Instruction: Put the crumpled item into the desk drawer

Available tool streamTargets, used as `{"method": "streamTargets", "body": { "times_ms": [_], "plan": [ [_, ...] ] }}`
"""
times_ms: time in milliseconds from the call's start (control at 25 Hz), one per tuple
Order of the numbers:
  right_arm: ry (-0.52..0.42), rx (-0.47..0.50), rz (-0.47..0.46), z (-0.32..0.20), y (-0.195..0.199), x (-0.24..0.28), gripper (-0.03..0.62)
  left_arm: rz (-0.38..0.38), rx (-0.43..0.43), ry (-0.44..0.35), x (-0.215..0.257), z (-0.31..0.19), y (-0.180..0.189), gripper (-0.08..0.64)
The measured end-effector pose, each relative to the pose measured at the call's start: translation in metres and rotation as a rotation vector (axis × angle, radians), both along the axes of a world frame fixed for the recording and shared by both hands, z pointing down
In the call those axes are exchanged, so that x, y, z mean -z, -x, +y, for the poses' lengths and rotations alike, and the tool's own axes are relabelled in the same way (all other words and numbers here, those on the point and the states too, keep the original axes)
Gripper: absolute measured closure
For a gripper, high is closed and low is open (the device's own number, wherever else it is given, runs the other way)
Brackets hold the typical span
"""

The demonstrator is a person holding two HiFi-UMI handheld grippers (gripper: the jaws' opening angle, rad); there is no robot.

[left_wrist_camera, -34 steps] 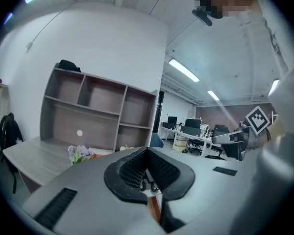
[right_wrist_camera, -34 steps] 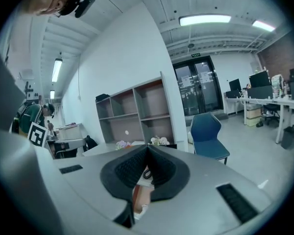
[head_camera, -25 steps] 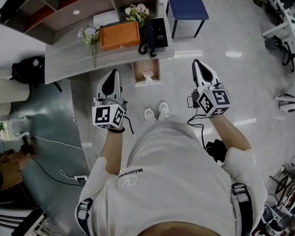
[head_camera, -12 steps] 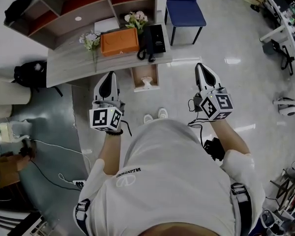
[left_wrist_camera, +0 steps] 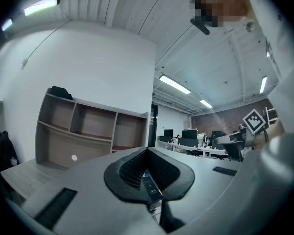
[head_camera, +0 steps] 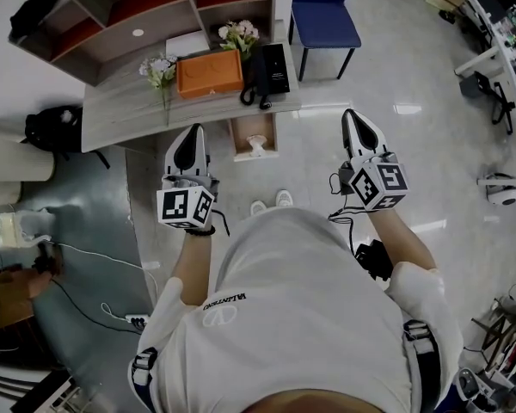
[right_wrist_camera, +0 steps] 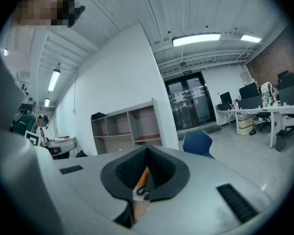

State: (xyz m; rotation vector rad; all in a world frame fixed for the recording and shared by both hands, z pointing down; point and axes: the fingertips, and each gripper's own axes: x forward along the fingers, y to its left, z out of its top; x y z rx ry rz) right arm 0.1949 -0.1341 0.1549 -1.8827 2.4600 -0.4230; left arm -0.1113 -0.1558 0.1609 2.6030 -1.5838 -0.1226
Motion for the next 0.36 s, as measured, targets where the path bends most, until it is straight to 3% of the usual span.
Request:
{"method": "streamTargets", "body": {
  "times_ms": [360],
  "plan": [
    [0.002,0.025,-0.008,-0.002,0.012,0.0,0.592,-0.004,-0.005,0.004,0.001,0.001,-0.001,0.558]
  ]
}}
